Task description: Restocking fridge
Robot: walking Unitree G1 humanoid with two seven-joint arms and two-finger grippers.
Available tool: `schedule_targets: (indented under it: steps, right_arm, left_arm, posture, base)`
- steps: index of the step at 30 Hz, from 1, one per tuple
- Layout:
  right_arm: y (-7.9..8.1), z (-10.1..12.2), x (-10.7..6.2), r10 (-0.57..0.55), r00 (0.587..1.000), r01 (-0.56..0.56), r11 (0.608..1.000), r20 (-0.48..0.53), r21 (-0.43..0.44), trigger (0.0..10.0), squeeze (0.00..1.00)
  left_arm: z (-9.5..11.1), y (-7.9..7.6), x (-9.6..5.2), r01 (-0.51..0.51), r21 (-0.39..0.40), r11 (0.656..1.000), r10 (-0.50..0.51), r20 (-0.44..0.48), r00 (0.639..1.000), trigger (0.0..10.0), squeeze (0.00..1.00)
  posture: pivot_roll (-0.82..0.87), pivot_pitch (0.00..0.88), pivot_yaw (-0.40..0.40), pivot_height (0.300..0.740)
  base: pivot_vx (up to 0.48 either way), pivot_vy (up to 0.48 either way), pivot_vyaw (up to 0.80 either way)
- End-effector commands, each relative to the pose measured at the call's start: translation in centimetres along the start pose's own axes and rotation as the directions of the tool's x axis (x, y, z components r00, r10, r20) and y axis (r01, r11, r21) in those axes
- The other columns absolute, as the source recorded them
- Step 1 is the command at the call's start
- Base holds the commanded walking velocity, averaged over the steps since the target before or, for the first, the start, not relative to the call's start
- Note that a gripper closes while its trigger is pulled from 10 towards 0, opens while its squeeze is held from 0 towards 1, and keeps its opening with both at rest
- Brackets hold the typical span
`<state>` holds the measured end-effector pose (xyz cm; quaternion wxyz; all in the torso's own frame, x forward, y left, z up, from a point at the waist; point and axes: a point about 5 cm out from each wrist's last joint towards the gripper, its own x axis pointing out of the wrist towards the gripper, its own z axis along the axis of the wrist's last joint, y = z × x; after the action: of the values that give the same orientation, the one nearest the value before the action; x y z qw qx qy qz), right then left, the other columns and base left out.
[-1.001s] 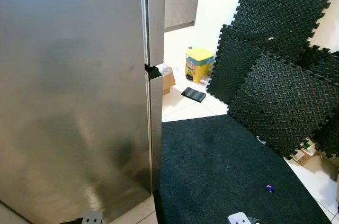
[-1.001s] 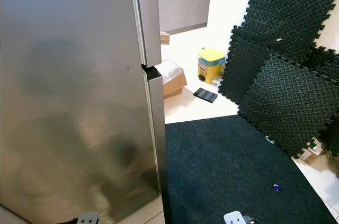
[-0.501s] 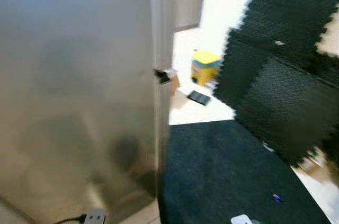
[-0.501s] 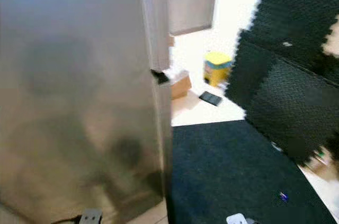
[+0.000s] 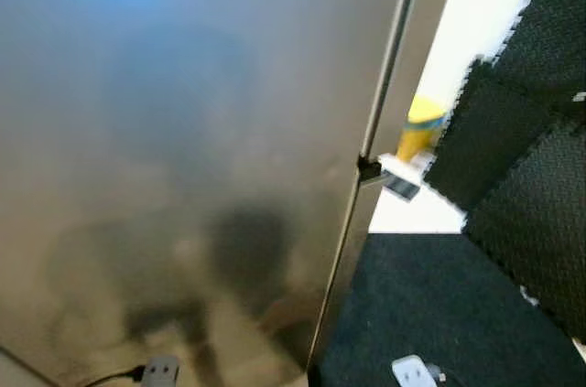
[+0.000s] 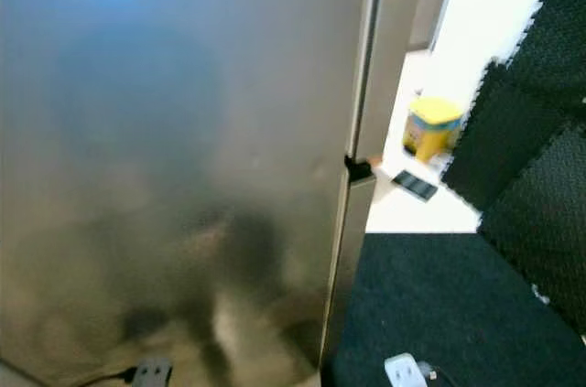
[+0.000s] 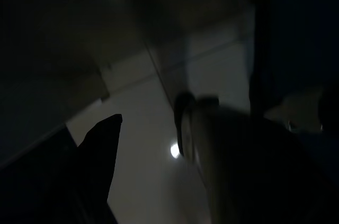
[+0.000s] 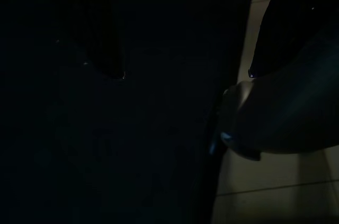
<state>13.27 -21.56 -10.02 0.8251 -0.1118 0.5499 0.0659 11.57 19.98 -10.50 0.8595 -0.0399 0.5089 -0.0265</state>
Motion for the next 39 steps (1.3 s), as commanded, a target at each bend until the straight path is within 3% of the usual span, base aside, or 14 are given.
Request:
schedule_targets:
  steps: [1, 21, 30, 39]
  right_arm:
    - [0.11, -1.06, -0.11, 0.003, 0.999, -0.002, 1.0, -0.032, 0.022, 10.0, 0.0]
    - [0.08, -1.13, -0.12, 0.008, 0.999, -0.007, 1.0, -0.037, 0.018, 10.0, 0.0]
    - [-0.13, -1.04, -0.14, 0.006, 0.999, -0.005, 1.0, -0.037, 0.013, 10.0, 0.0]
    - [-0.2, -1.21, -0.17, 0.003, 0.999, -0.002, 1.0, -0.043, 0.016, 10.0, 0.0]
  left_arm:
    - [-0.31, -0.16, -0.02, 0.01, -0.002, 1.0, -0.01, -0.014, 1.0, 10.0, 0.0]
    - [-0.37, -0.13, -0.03, 0.004, -0.021, 1.0, -0.004, -0.014, 1.0, 10.0, 0.0]
    - [-0.36, -0.48, 0.05, 0.019, -0.026, 0.999, -0.02, -0.014, 1.0, 10.0, 0.0]
    - [-0.65, -0.59, 0.02, 0.019, -0.042, 0.999, -0.02, -0.023, 1.0, 10.0, 0.0]
  posture:
    - [-0.04, 0.0, 0.012, 0.74]
    - [-0.04, 0.0, 0.007, 0.74]
    - [-0.04, 0.0, 0.001, 0.74]
    - [-0.04, 0.0, 0.001, 0.74]
  base:
    - [0.0, -0.469, 0.0]
    - [0.0, -0.047, 0.0]
    - [0.0, -0.449, 0.0]
    - [0.0, 0.0, 0.0]
